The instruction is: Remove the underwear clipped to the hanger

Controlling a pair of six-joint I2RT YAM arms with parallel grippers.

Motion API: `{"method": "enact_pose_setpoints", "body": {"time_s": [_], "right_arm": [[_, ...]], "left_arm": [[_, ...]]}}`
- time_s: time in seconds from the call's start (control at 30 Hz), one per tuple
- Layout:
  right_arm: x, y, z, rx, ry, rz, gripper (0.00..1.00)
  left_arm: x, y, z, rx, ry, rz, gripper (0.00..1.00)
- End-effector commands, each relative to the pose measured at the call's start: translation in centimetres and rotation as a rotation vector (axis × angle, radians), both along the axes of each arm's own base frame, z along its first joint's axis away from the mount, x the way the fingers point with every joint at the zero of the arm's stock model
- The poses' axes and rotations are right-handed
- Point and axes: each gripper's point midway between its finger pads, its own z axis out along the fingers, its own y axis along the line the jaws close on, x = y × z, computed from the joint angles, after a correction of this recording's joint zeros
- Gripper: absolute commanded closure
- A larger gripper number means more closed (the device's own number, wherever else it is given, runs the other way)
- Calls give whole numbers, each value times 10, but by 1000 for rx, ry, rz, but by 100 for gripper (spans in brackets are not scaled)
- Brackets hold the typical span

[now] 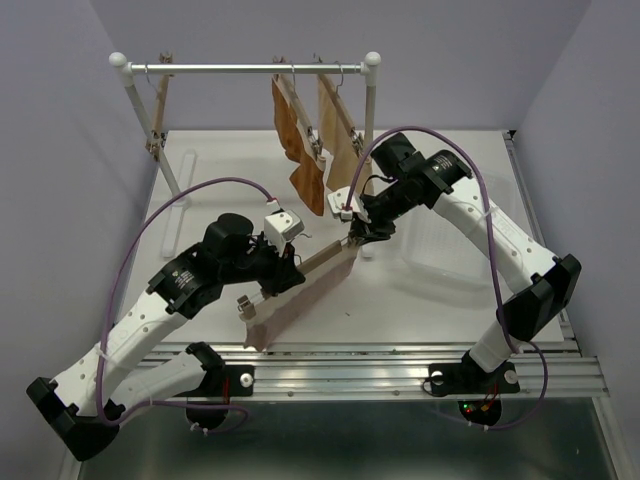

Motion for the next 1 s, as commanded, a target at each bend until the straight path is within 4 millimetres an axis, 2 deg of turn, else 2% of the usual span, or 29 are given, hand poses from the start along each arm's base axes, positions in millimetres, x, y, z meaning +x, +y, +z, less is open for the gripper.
{"method": "enact_pose_setpoints", "body": {"time_s": [0.0,0.07,0.1,0.13,0.17,0.43,0.57,0.73,0.97], "right_arm": [[-15,6,14,31,-18,62,60],[-17,5,14,28,-16,65,57],[-17,4,14,27,-17,65,51],[-17,4,14,26,-18,67,51],[-17,4,14,26,-19,65,44],[-15,5,19,35,-31,58,43],[-10,7,23,43,-41,33,33],[0,8,26,46,-69,-18,29],[4,9,30,53,-85,-41,25]], "left_arm": [[2,-11,33,-114,-94,-30,100],[3,-11,33,-114,-92,-28,100],[3,-11,33,-114,-91,-26,100],[3,-11,32,-111,-91,-23,100],[4,-11,31,-110,-92,-20,100],[5,-8,24,-90,-79,-5,100],[5,-6,21,-76,-65,7,100],[4,-4,19,-70,-60,10,100],[3,-4,17,-65,-51,8,100]]}}
